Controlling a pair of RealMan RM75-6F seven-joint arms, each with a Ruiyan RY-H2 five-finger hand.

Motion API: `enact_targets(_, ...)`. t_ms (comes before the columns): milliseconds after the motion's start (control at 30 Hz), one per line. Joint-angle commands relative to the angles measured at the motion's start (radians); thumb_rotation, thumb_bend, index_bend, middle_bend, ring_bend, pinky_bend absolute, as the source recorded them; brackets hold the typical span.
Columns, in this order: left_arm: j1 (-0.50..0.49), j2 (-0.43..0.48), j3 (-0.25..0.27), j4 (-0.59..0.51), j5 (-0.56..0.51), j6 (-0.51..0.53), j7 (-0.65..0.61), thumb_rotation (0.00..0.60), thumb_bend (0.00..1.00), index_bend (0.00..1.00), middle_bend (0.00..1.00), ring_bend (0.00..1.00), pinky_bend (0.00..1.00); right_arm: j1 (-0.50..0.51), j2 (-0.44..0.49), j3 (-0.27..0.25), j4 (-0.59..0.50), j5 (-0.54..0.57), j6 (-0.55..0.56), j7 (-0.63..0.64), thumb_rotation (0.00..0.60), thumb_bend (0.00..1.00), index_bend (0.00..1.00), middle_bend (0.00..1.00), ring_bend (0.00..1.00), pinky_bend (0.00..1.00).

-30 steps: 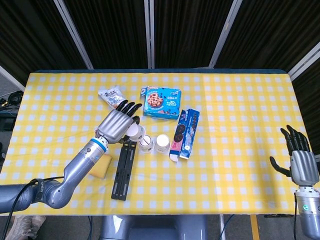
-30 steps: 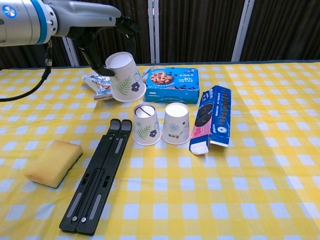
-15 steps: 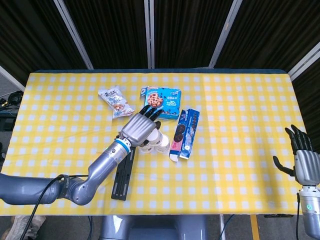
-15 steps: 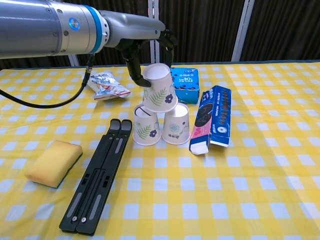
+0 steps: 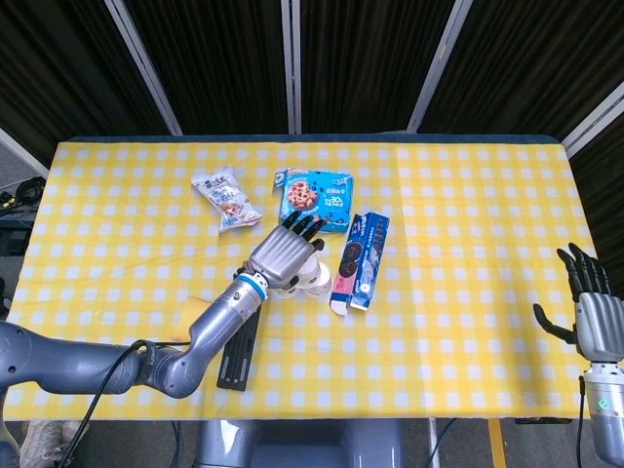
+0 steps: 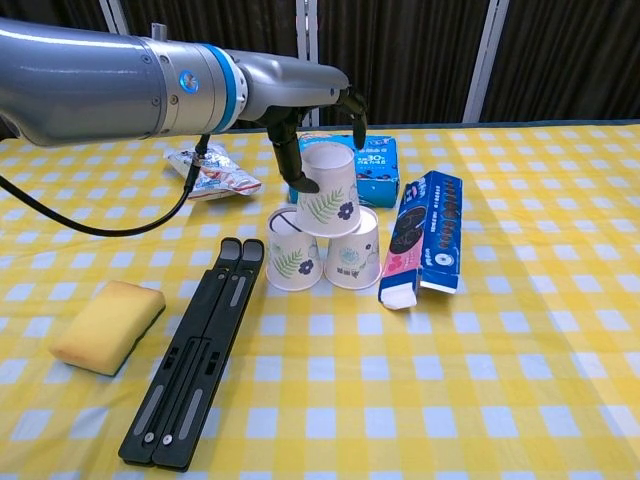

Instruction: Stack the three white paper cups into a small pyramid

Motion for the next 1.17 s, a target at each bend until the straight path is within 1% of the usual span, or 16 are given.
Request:
enact_targets(33, 0.004, 0.004, 0.004, -0.004, 0.011, 0.01, -0.008, 0.6, 0.27, 0.03, 0.0, 0.0, 0.0, 0.0, 0.0, 0.0, -0.001, 0.0, 0.0, -0.001, 0.6, 0.21, 0.05, 0.0, 0.0, 0.0)
enact_targets(100, 0.01, 0.011, 0.006, -0.013, 0.024, 0.022, -0.015, 0.6, 0.27, 0.0, 0.0, 0.0, 0.0, 0.0, 0.0, 0.001, 0.0, 0.0, -0.001, -0.003, 0.6, 0.21, 0.05, 0.0, 0.0, 0.0)
enact_targets(300, 0.058, 0.059, 0.016, -0.076, 0.088, 0.081, -0.059, 0.6, 0.27, 0.0, 0.0, 0.0, 0.0, -0.002, -0.001, 0.004, 0.001, 0.001, 0.003, -0.011, 0.6, 0.21, 0.05, 0.0, 0.0, 0.0)
enact_targets(400, 0.104, 0.085, 0.036, -0.116, 0.149, 0.132, -0.088, 0.6, 0.27, 0.0, 0.0, 0.0, 0.0, -0.003, -0.001, 0.005, -0.001, 0.002, 0.006, -0.018, 0.6, 0.21, 0.05, 0.0, 0.0, 0.0)
enact_targets(467, 0.169, 0.107, 0.076, -0.146, 0.234, 0.216, -0.112, 0.6, 0.26, 0.0, 0.0, 0.0, 0.0, -0.005, 0.001, 0.001, -0.004, -0.001, 0.005, -0.033, 0.6, 0.21, 0.05, 0.0, 0.0, 0.0)
enact_targets(533, 0.267, 0.118, 0.152, -0.157, 0.357, 0.354, -0.123, 0.6, 0.26, 0.0, 0.0, 0.0, 0.0, -0.005, 0.007, -0.006, -0.015, -0.001, -0.004, -0.055, 0.6, 0.21, 0.05, 0.0, 0.0, 0.0)
enact_targets(600, 0.342, 0.116, 0.206, -0.145, 0.44, 0.444, -0.142, 0.6, 0.25, 0.0, 0.0, 0.0, 0.0, -0.006, 0.009, -0.01, -0.025, 0.0, -0.01, -0.075, 0.6, 0.21, 0.05, 0.0, 0.0, 0.0)
enact_targets(667, 0.415, 0.115, 0.254, -0.126, 0.512, 0.512, -0.179, 0.6, 0.25, 0.0, 0.0, 0.0, 0.0, -0.006, 0.011, -0.013, -0.035, 0.0, -0.013, -0.096, 0.6, 0.21, 0.05, 0.0, 0.0, 0.0)
enact_targets(767, 0.512, 0.118, 0.31, -0.093, 0.583, 0.584, -0.23, 0.6, 0.25, 0.0, 0.0, 0.0, 0.0, -0.006, 0.011, -0.018, -0.048, -0.003, -0.015, -0.121, 0.6, 0.21, 0.04, 0.0, 0.0, 0.0)
enact_targets(967, 0.682, 0.119, 0.388, -0.017, 0.647, 0.658, -0.348, 0.6, 0.25, 0.0, 0.0, 0.0, 0.0, -0.008, 0.017, -0.025, -0.086, -0.014, -0.01, -0.16, 0.6, 0.21, 0.04, 0.0, 0.0, 0.0)
enact_targets(1067, 0.745, 0.122, 0.401, 0.024, 0.665, 0.671, -0.399, 0.6, 0.25, 0.0, 0.0, 0.0, 0.0, -0.011, 0.018, -0.032, -0.099, -0.023, -0.006, -0.181, 0.6, 0.21, 0.04, 0.0, 0.0, 0.0)
enact_targets(1167, 0.79, 0.125, 0.4, 0.055, 0.689, 0.688, -0.431, 0.6, 0.25, 0.0, 0.0, 0.0, 0.0, -0.013, 0.017, -0.039, -0.103, -0.027, -0.007, -0.192, 0.6, 0.22, 0.04, 0.0, 0.0, 0.0)
